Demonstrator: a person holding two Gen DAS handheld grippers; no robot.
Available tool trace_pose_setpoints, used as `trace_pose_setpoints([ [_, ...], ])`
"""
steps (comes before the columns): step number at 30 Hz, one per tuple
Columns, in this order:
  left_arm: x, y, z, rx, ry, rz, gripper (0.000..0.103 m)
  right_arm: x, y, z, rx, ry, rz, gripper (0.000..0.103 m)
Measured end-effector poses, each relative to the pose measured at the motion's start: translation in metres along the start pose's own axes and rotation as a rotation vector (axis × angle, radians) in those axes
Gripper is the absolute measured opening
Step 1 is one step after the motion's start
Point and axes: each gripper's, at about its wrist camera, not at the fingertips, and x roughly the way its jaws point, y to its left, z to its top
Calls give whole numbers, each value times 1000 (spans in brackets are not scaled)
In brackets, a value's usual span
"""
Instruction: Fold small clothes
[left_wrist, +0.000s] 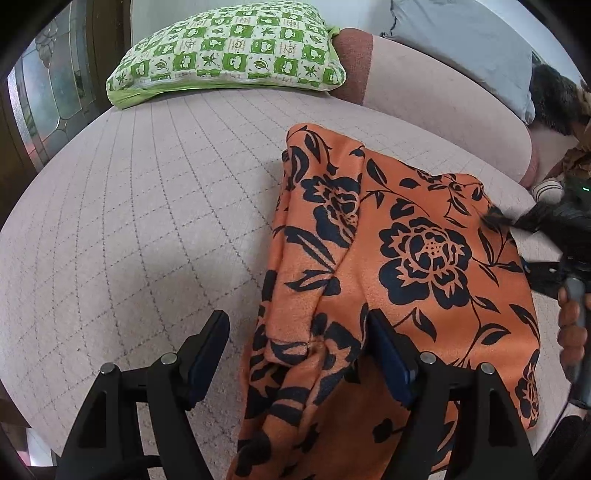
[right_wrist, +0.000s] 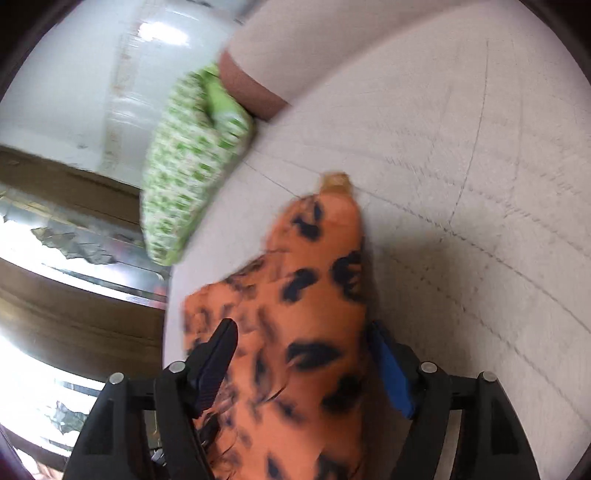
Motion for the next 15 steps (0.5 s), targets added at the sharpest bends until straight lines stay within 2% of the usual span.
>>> trace_pose_setpoints([
  [1, 0, 1, 0, -3, 1, -1, 78, 5, 2, 1, -16, 15, -36, 35],
  [4, 1, 3, 0, -11, 2, -2, 79, -5, 35, -10, -185, -71, -105, 34],
  [5, 2, 3, 0, -12, 3, -3, 79, -2, 34, -10, -192, -66, -139, 41],
  [6, 2, 4, 0, -15, 3, -1, 79, 1, 27, -10, -175, -45, -171, 58],
  [7, 1, 5, -1, -16, 2, -1, 79, 2, 21, -11, -144, -25, -192, 66],
  [8, 1, 5, -1, -19, 2, -3, 79, -2, 18, -14, -121, -30, -199, 68],
  [11, 2, 8, -2, -29, 2, -12, 79, -24, 27, -31, -169, -79, -190, 68],
  [14, -8, 17, 0, -66, -9, -47, 77, -34, 31, -50, -193, -43, -154, 69],
  [15, -21, 25, 5, -100, -48, -88, 77, -36, 30, -58, -183, -26, -139, 69],
])
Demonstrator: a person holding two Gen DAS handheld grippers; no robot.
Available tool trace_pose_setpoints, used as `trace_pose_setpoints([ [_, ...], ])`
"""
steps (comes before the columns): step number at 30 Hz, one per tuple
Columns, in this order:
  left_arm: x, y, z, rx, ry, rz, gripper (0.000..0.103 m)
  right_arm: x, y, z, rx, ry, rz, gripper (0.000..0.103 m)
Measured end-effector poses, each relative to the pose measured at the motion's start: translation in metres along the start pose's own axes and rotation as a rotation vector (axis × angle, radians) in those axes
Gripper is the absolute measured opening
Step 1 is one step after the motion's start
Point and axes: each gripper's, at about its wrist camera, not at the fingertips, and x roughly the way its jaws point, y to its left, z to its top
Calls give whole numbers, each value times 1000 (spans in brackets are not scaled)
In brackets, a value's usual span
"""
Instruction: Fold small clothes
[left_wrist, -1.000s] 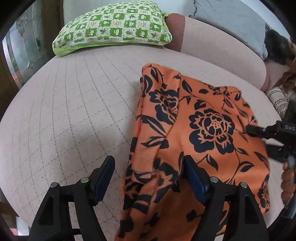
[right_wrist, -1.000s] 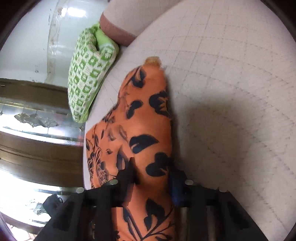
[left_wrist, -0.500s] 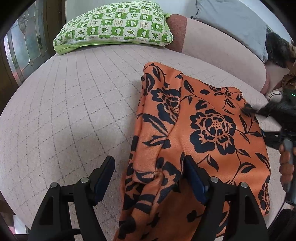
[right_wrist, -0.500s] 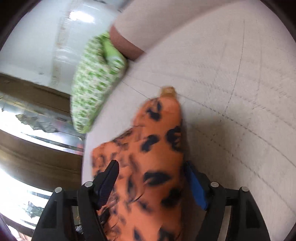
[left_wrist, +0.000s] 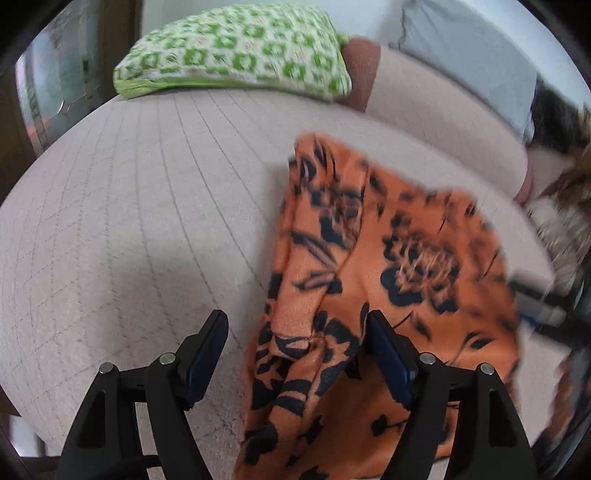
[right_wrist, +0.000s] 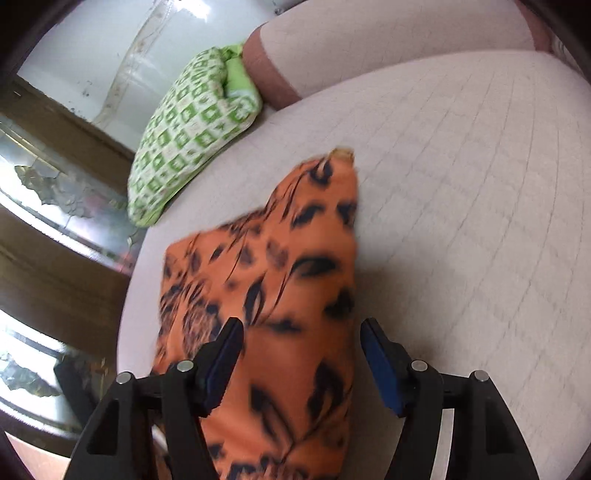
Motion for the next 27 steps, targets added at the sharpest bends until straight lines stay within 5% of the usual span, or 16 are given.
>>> trace_pose_setpoints([
  [4, -24, 28, 24, -87, -74, -80, 79, -6, -7, -21, 21, 34, 39, 69],
  [8, 16, 45, 31, -78, 74, -87, 79, 1, -11, -23, 34, 41, 78, 75],
  [10, 34, 47, 30, -119, 142, -163, 78, 10, -16, -21, 62, 66, 95, 75],
  [11, 40, 43, 28, -112, 176, -209, 73, 15, -17, -20, 72, 86, 113, 73],
  [13, 50, 27, 23, -11, 226, -208, 41, 24, -11, -20, 34, 89, 101, 56],
  [16, 51, 25, 30, -41, 265, -219, 30, 19, -7, -18, 25, 82, 100, 38],
  [27, -25, -10, 53, -41, 67, -305, 28, -72, 45, 12, -241, -48, 80, 34],
])
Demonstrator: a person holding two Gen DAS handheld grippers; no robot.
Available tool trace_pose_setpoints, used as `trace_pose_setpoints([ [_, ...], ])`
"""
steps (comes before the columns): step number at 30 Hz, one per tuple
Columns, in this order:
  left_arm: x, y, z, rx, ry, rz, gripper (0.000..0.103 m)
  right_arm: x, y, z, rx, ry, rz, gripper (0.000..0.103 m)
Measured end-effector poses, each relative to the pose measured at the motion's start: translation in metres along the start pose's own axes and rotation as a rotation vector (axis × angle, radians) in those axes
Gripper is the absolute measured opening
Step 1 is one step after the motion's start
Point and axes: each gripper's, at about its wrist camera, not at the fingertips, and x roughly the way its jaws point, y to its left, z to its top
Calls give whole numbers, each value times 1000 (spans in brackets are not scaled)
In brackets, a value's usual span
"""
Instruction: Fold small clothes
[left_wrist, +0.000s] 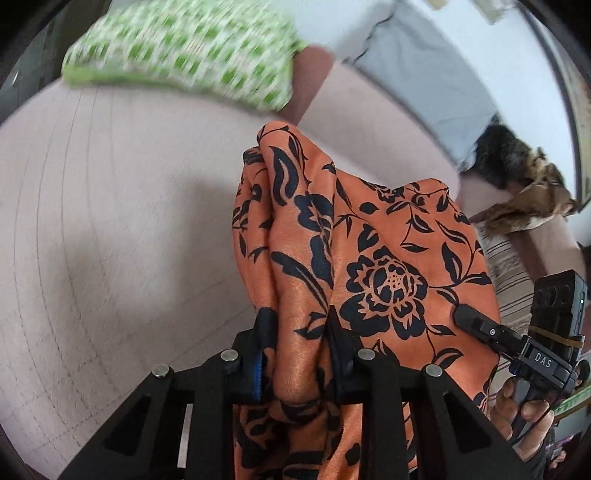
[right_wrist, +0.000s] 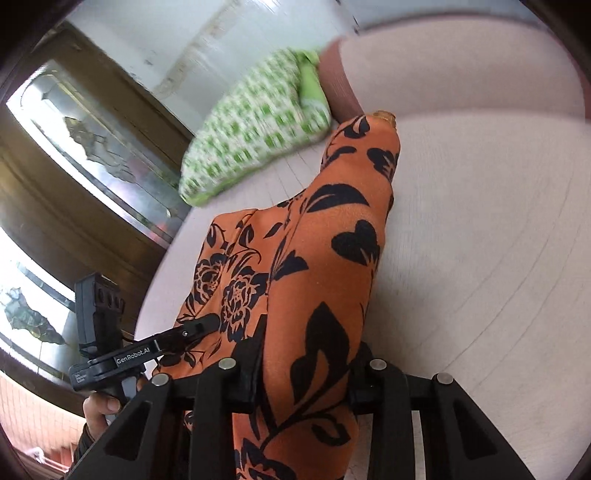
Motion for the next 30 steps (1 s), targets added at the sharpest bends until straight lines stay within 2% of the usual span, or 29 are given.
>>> trace_pose_setpoints([
  [5, -12, -52, 17, 80, -58, -12, 29, -45, -9, 22, -31, -65, 8, 34],
  [10, 23, -78, 22, 122, -33, 19, 29, -66, -48, 27, -1, -84, 7, 34],
  [13, 49, -79, 14, 123, 9, 40, 29, -58, -80, 20, 24, -78, 17, 34],
  [17, 101, -72, -3, 128, 85, 97, 32, -33, -131, 3, 94, -21, 13, 35],
  [19, 123, -64, -16, 121, 148, 137, 35, -14, -156, -8, 165, 28, -13, 39],
  [20, 125, -61, -20, 127, 140, 144, 38, -7, -165, -13, 175, 55, -45, 45],
  [21, 119, -61, -22, 146, 109, 140, 40, -2, -171, -19, 188, 78, -93, 56],
  [24, 91, -67, -23, 198, 67, 161, 41, -22, -174, -24, 197, -2, -129, 59],
  [27, 52, -78, -21, 232, -35, 201, 42, -55, -159, -17, 140, -91, -203, 59],
  [29, 47, -80, -15, 239, -58, 211, 42, -70, -142, -9, 116, -132, -171, 64],
  [30, 45, -84, -16, 252, -64, 229, 42, -74, -132, -6, 103, -142, -142, 72],
])
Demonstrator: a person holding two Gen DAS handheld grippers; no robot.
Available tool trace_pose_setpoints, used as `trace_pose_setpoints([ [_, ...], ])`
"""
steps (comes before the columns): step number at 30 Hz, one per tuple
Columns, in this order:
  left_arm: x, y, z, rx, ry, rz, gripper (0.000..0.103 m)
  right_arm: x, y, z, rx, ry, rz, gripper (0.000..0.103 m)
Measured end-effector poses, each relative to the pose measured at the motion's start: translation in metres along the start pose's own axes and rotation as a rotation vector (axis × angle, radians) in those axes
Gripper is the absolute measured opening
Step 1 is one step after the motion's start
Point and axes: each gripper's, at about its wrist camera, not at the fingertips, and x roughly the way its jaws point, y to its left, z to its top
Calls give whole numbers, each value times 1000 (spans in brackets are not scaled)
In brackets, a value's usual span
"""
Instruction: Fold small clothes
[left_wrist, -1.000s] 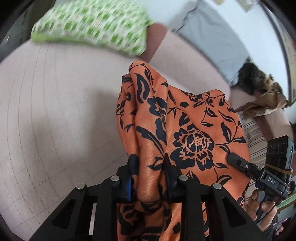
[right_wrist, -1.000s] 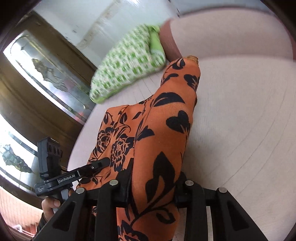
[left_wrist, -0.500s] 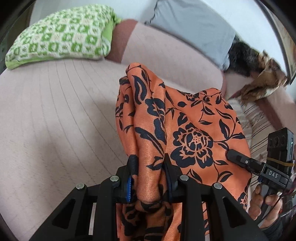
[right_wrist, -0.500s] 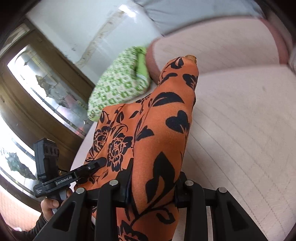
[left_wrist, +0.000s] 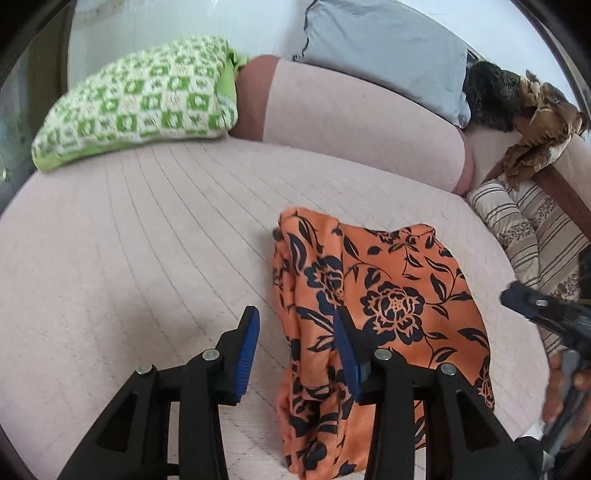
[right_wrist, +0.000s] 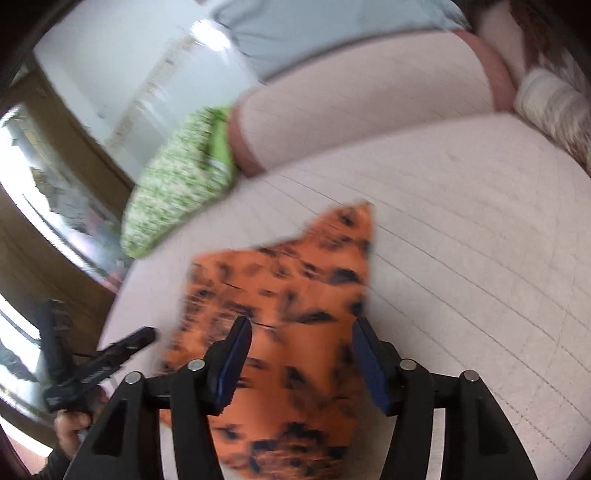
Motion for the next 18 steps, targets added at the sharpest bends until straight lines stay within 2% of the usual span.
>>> trace_pose_setpoints([
  [2, 5, -1, -2, 15, 6, 21, 42, -2, 20, -2, -17, 7, 54, 77],
  [5, 30, -6, -11, 29, 101, 90, 43, 26, 29, -17, -2, 91, 112, 80],
  [6, 42, -4, -14, 23, 139, 114, 44, 40, 23, -23, 13, 137, 90, 80],
  [8, 49, -6, -14, 23, 149, 122, 46, 56, 12, -31, 45, 180, 19, 80],
  [12, 28, -9, 2, 18, 87, 116, 46, 36, 31, -13, 4, 122, 49, 80],
  [15, 24, -14, 16, 13, 44, 120, 53, 31, 44, 3, -36, 65, 53, 84],
  [18, 49, -15, 16, 29, 103, 154, 53, 53, 27, 11, 25, 78, 3, 86],
])
